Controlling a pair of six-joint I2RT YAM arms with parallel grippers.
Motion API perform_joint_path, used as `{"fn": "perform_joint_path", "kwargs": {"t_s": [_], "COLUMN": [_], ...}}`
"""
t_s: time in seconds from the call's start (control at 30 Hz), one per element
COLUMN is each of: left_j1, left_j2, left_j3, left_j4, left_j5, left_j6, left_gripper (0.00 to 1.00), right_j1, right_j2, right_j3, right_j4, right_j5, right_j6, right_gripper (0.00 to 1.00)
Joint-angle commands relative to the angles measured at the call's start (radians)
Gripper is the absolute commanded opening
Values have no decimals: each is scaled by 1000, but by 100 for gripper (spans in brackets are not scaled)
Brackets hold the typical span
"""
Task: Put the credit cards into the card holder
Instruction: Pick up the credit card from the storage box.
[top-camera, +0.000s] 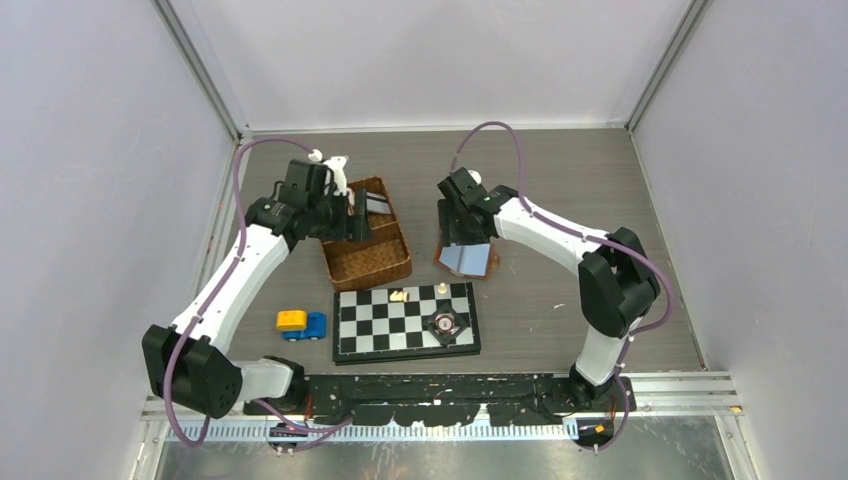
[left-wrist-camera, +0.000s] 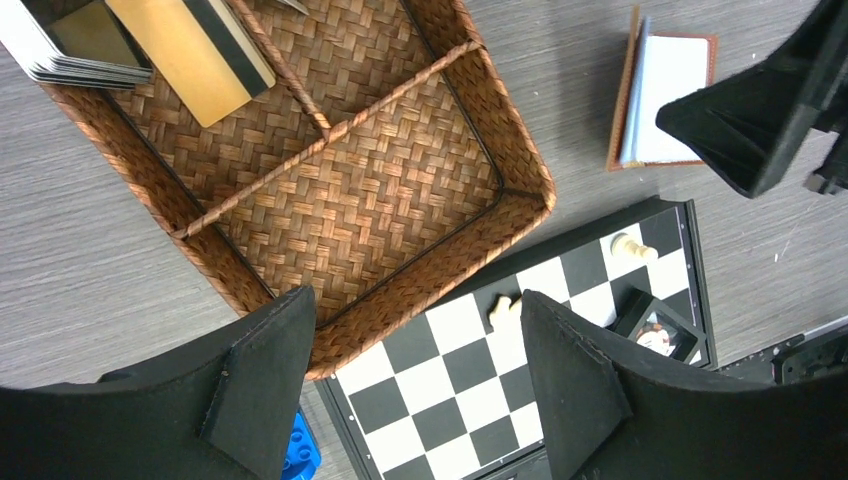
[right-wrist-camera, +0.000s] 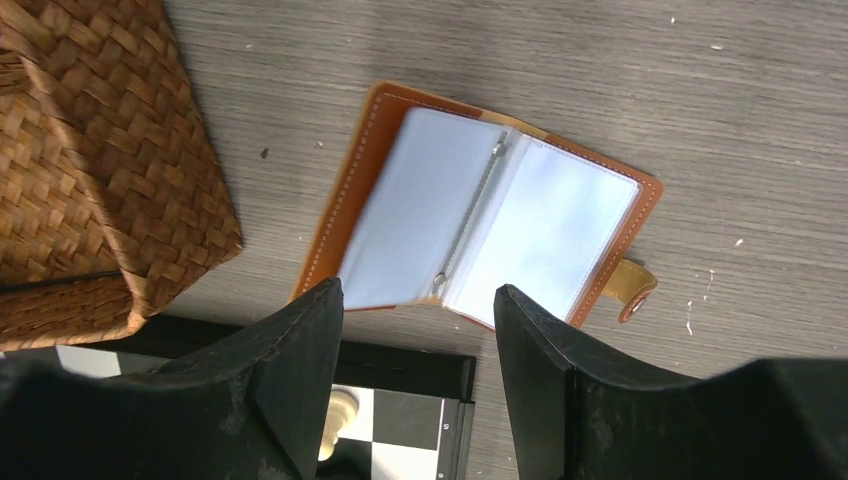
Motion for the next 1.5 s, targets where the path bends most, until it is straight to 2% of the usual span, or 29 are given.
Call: {"fn": "perform_joint_path", "kwargs": {"t_s": [0.0, 0.17, 0.43, 0.67, 1.1, 1.47], "left_j1": [37, 100, 142, 209, 216, 226], "left_j2": [8, 66, 187, 370, 603, 624], "left_j3": [3, 36, 132, 239, 389, 397], "left_j4": [34, 6, -13, -44, -38, -23], "left_j5": [4, -77, -112, -142, -328, -409], "left_j6": [-2, -2, 5, 11, 61, 90], "left_gripper": [77, 77, 77, 78, 80, 66], "right_j1": [-1, -2, -25, -27, -27, -28], "right_j2": [-47, -34, 18, 77, 113, 122], "right_j3": [-21, -47, -83, -63, -68, -78], "right_j4": [64, 127, 241, 282, 307, 313], "right_j5": [-43, -101, -228, -311, -362, -371], "right_j6": [13, 23, 22, -3, -31, -28], "right_gripper": [63, 63, 63, 63, 63, 62]}}
